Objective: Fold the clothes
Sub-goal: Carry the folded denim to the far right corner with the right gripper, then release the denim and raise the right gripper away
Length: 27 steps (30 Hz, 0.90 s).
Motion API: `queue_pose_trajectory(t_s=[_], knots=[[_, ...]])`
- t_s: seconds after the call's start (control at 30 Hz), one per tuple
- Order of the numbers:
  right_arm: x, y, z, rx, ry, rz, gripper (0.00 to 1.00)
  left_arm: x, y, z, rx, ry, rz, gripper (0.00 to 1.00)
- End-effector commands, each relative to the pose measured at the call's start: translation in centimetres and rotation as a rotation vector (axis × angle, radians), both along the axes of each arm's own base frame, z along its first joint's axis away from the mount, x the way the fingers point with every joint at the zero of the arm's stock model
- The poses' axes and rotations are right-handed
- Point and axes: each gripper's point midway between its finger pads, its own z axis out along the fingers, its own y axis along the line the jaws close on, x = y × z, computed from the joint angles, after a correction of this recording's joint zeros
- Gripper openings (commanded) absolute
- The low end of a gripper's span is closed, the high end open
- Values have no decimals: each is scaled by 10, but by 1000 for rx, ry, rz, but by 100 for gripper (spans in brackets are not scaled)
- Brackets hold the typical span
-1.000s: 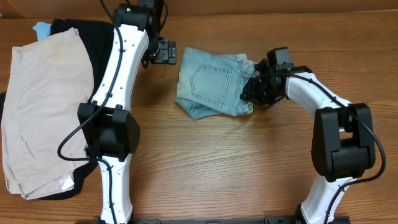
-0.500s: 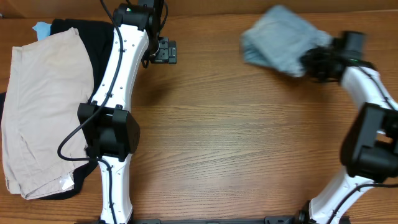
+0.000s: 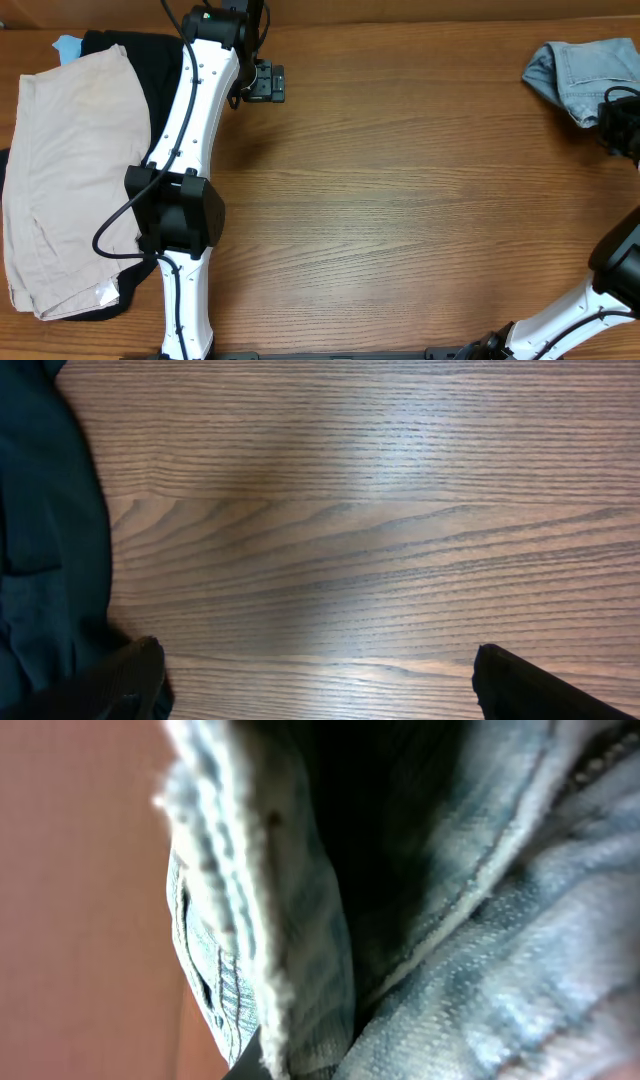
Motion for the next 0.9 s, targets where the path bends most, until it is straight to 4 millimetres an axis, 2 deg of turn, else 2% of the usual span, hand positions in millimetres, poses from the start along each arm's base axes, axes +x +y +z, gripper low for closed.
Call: queue_pose_trajectory(t_s=[0.0, 0.27, 0.37, 0.43, 0.63, 0.87], knots=[[21, 22, 2, -61, -24, 141, 4, -1, -5, 19, -25, -43, 4, 100], [41, 75, -44, -63, 31, 310, 4, 1, -7, 19, -27, -52, 1, 100], [58, 95, -52, -81, 6, 355, 4, 2, -8, 20, -28, -56, -1, 100], [66, 101, -55, -92, -4, 342, 4, 2, -8, 20, -28, -56, -1, 100], [77, 94, -51, -91, -29, 256, 4, 3, -9, 20, -29, -64, -1, 100], [64, 62, -55, -28, -2, 112, 4, 4, -9, 20, -31, -67, -1, 100]])
